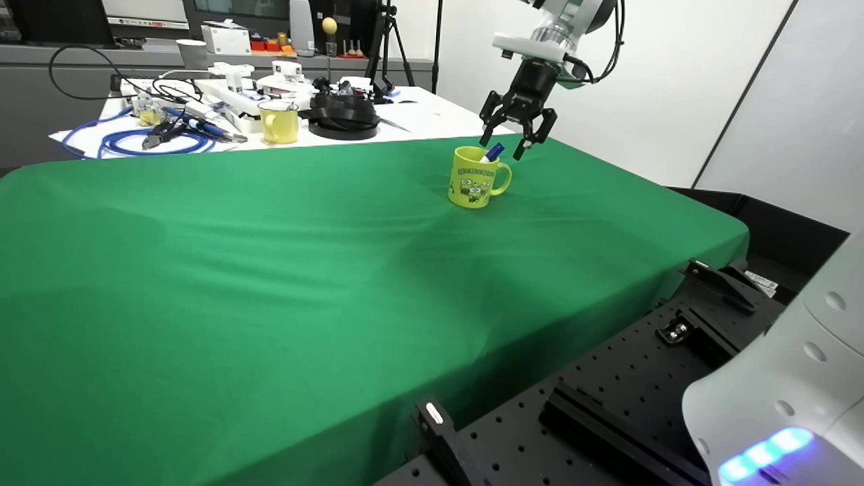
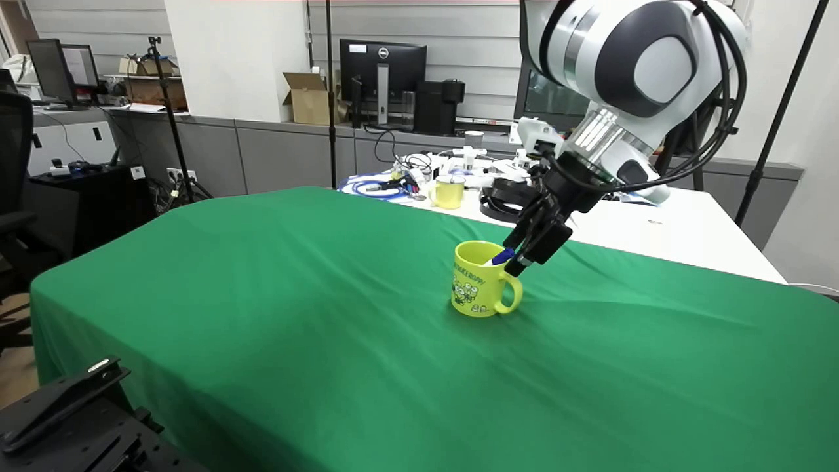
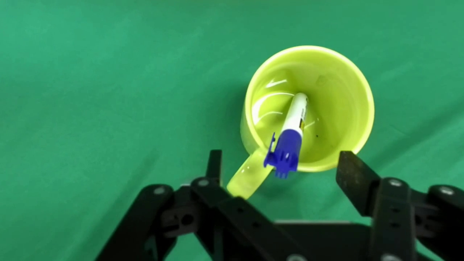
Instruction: Remove the marker from the cup and put it on the table
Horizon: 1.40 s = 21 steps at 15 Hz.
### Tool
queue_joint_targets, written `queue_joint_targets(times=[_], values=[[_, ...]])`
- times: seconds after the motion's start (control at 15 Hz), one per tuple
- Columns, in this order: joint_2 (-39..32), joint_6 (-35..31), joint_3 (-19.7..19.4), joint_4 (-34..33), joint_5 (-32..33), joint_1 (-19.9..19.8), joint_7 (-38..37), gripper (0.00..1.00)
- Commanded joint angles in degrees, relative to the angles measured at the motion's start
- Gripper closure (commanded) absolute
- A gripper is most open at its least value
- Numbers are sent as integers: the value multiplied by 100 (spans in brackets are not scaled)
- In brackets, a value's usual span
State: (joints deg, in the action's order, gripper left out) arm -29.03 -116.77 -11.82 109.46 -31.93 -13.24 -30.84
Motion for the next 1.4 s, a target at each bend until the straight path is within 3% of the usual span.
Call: queue_joint_targets(times=[0.0, 0.33, 0.53, 0.67, 1.33], values=[[98, -165, 63, 145, -142, 1, 35, 49], [106, -235, 94, 114, -170, 28, -8, 83], [144, -233, 86, 118, -150, 36, -36, 98], [159, -198, 77, 100, -139, 39, -72, 94], [513, 160, 69, -59, -132, 45, -220, 94]])
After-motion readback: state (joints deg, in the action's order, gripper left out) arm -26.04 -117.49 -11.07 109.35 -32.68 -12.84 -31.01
